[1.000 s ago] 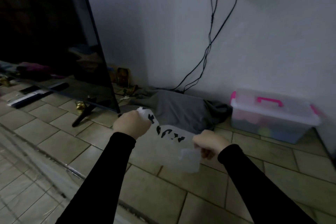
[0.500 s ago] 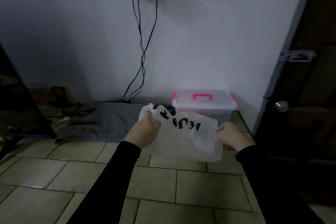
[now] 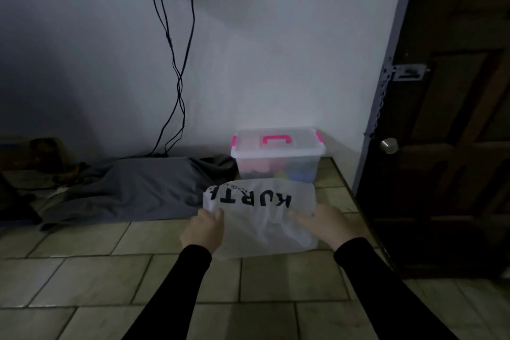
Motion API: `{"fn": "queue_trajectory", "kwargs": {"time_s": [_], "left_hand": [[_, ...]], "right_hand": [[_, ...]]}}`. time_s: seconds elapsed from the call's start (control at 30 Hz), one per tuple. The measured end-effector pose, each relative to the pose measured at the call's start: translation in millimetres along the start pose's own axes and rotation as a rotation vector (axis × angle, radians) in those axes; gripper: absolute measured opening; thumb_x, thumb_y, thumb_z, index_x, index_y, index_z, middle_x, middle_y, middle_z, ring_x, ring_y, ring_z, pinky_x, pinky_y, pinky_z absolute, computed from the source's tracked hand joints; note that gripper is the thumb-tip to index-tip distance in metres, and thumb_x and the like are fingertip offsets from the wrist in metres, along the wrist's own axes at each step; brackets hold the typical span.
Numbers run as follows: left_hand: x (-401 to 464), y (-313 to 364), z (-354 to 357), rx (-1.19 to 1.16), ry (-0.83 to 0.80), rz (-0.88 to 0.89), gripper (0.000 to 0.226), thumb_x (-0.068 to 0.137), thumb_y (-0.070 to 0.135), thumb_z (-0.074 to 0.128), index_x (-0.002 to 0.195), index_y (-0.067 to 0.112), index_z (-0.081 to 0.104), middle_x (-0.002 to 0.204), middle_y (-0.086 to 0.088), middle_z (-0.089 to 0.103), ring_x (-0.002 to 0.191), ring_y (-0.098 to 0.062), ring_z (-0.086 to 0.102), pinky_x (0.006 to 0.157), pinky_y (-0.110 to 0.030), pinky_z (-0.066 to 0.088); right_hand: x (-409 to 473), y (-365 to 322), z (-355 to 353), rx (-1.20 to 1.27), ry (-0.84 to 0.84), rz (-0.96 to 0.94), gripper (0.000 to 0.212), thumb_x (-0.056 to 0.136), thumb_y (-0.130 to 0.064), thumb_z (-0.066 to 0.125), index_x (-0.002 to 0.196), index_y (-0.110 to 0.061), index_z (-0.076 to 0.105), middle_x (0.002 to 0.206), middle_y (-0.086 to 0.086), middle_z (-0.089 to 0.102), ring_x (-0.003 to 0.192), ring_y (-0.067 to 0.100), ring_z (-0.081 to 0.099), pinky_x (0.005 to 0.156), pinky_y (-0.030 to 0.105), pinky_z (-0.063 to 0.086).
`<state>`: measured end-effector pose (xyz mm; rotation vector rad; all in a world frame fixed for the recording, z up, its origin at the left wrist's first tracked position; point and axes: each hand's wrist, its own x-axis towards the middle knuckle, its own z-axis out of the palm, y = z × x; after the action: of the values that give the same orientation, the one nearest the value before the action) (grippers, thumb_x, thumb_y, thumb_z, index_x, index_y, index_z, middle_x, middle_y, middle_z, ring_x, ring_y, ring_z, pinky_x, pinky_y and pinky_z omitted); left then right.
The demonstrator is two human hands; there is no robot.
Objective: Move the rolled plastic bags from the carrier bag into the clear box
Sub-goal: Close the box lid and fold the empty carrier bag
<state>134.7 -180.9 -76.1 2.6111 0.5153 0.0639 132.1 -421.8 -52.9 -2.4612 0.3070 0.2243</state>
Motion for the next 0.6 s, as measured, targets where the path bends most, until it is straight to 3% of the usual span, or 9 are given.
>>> {"fn": "queue_trajectory", "kwargs": {"time_s": [0.07, 0.13, 0.17, 0.23, 0.3, 0.4, 0.47, 0.53, 0.6], "left_hand": [[-1, 3, -5, -0.08, -0.055, 0.017, 0.035, 0.103, 0.035, 0.027, 0.108, 0.011, 0.052, 0.121, -0.021, 0.059, 0.113, -0.035, 0.056, 0.091, -0.037, 0.043], [3, 3, -8, -0.207, -0.116, 0.002, 0.038, 0.104, 0.027, 0.029, 0.116, 0.005, 0.058, 0.127, -0.022, 0.056, 0.118, -0.034, 0.053, 0.093, -0.034, 0.042], [5, 1, -7, -0.259, -0.159, -0.001, 0.035, 0.104, 0.024, 0.032, 0.114, 0.006, 0.06, 0.129, -0.021, 0.056, 0.12, -0.033, 0.053, 0.093, -0.032, 0.041], [5, 0, -6, -0.345, -0.195, -0.013, 0.028, 0.102, 0.02, 0.037, 0.112, 0.009, 0.06, 0.126, -0.016, 0.058, 0.117, -0.029, 0.054, 0.094, -0.032, 0.04], [2, -4, -7, -0.527, -0.149, -0.041, 0.025, 0.099, 0.018, 0.044, 0.115, 0.006, 0.057, 0.115, -0.015, 0.059, 0.108, -0.029, 0.055, 0.093, -0.038, 0.043], [2, -18, -10, -0.641, 0.009, -0.094, 0.034, 0.092, 0.015, 0.056, 0.121, -0.001, 0.051, 0.103, -0.012, 0.056, 0.092, -0.026, 0.054, 0.072, -0.033, 0.045], [1, -22, -14, -0.62, 0.03, -0.125, 0.042, 0.088, 0.017, 0.063, 0.123, 0.0, 0.048, 0.107, -0.011, 0.056, 0.091, -0.026, 0.053, 0.066, -0.032, 0.044], [1, -24, -13, -0.494, -0.03, -0.145, 0.046, 0.086, 0.018, 0.064, 0.125, 0.0, 0.049, 0.116, -0.017, 0.058, 0.096, -0.029, 0.054, 0.078, -0.037, 0.047], [-4, -23, -8, -0.332, -0.192, -0.148, 0.055, 0.089, 0.026, 0.062, 0.135, 0.001, 0.045, 0.128, -0.022, 0.055, 0.106, -0.032, 0.054, 0.088, -0.039, 0.045]], "right_hand": [[-1, 0, 4, -0.129, -0.058, -0.001, 0.035, 0.082, -0.048, 0.057, 0.079, -0.014, 0.061, 0.082, 0.005, 0.062, 0.082, 0.022, 0.063, 0.062, 0.024, 0.048], [-4, 2, 1, -0.218, -0.032, -0.034, 0.025, 0.089, -0.023, 0.05, 0.067, -0.012, 0.051, 0.071, 0.004, 0.053, 0.074, 0.022, 0.059, 0.052, 0.022, 0.04], [-4, 3, 0, -0.203, 0.005, -0.043, 0.022, 0.09, -0.015, 0.048, 0.069, -0.011, 0.053, 0.071, 0.005, 0.053, 0.074, 0.022, 0.059, 0.054, 0.023, 0.042], [-2, 5, -2, -0.065, 0.133, -0.046, 0.016, 0.088, -0.008, 0.048, 0.083, -0.01, 0.063, 0.082, 0.008, 0.06, 0.08, 0.023, 0.061, 0.068, 0.028, 0.049], [-2, 6, -11, 0.125, 0.296, -0.058, 0.016, 0.087, -0.006, 0.048, 0.089, -0.015, 0.06, 0.089, 0.007, 0.059, 0.082, 0.023, 0.056, 0.072, 0.03, 0.047], [1, 10, -31, 0.352, 0.45, -0.106, 0.019, 0.085, 0.003, 0.045, 0.095, -0.012, 0.052, 0.095, 0.007, 0.053, 0.085, 0.023, 0.048, 0.07, 0.028, 0.037], [3, 17, -35, 0.298, 0.373, -0.055, 0.018, 0.087, 0.001, 0.044, 0.098, -0.014, 0.048, 0.096, 0.006, 0.05, 0.086, 0.024, 0.047, 0.072, 0.027, 0.035], [1, 22, -27, 0.033, 0.142, 0.043, 0.016, 0.092, -0.008, 0.044, 0.105, -0.011, 0.052, 0.101, 0.008, 0.056, 0.091, 0.026, 0.055, 0.073, 0.028, 0.039], [-6, 24, -19, -0.148, -0.034, 0.143, 0.027, 0.092, -0.014, 0.046, 0.115, -0.005, 0.056, 0.113, 0.012, 0.061, 0.095, 0.026, 0.058, 0.074, 0.026, 0.043]]}}
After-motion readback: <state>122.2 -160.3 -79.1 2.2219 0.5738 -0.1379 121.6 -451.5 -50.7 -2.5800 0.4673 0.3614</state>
